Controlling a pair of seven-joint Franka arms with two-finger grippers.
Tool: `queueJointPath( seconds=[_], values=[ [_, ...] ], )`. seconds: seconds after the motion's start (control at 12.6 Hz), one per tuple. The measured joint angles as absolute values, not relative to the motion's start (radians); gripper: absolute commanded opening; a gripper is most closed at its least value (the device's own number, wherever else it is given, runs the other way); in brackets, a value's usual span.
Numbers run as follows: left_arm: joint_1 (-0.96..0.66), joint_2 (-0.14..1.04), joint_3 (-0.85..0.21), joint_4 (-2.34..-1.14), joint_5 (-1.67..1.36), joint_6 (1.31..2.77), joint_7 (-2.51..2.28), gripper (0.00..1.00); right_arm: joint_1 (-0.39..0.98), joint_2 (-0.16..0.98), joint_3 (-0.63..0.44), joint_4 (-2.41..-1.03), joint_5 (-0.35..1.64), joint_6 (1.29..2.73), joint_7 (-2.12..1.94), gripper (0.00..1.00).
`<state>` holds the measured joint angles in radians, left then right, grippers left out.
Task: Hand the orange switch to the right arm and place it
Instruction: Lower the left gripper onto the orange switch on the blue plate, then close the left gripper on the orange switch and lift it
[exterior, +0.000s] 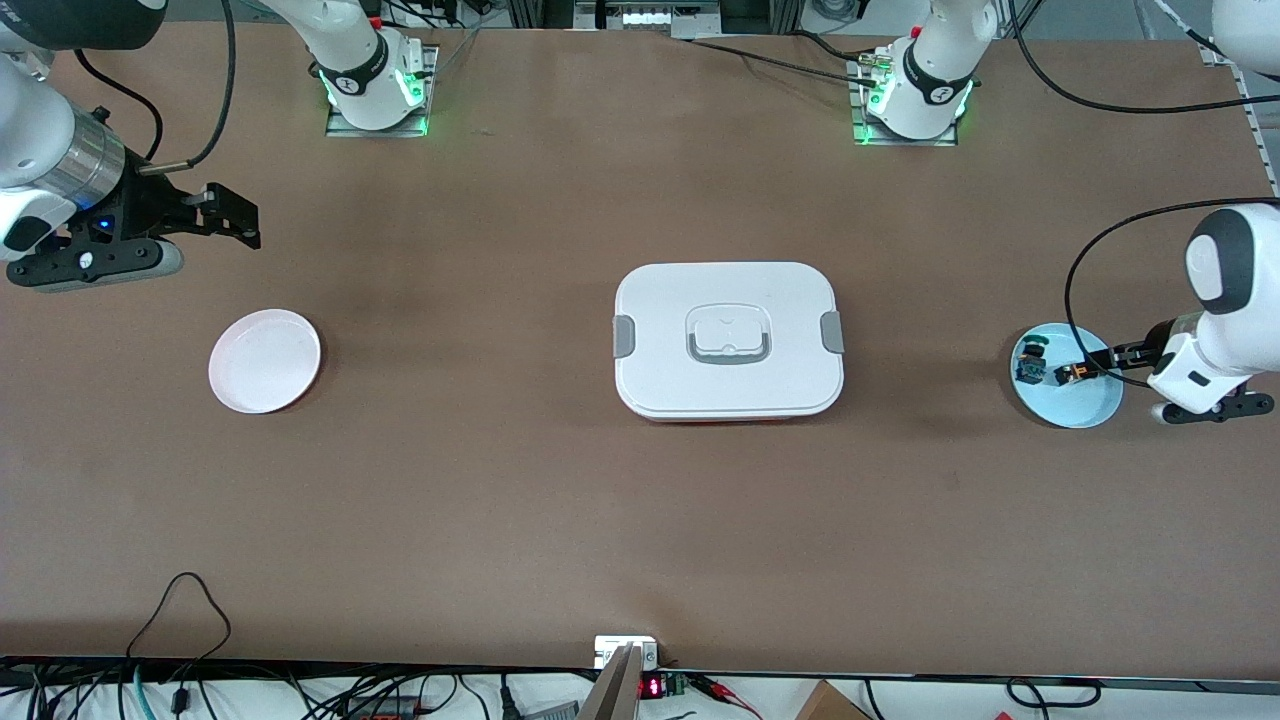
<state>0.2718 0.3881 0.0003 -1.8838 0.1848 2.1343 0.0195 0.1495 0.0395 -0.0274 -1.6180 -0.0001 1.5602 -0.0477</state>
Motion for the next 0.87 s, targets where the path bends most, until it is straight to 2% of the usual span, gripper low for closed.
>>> queueJointPath(
  seconds=[0.4,0.63,0.87],
  values=[
    [0.343,0.451,0.0,-2.011,0.185,2.442,0.075,1.0,0.15,0.039,-0.027,-1.617,0.0,1.56,-0.048,1.0],
    [0.352,0.49,-0.001,-2.024,0.185,2.53,0.078,1.0,0.15,0.039,-0.027,-1.617,0.0,1.561,-0.048,1.0],
    [0.357,0.498,-0.001,-2.033,0.185,2.536,0.078,1.0,0.15,0.039,-0.027,-1.617,0.0,1.561,-0.048,1.0]
  ],
)
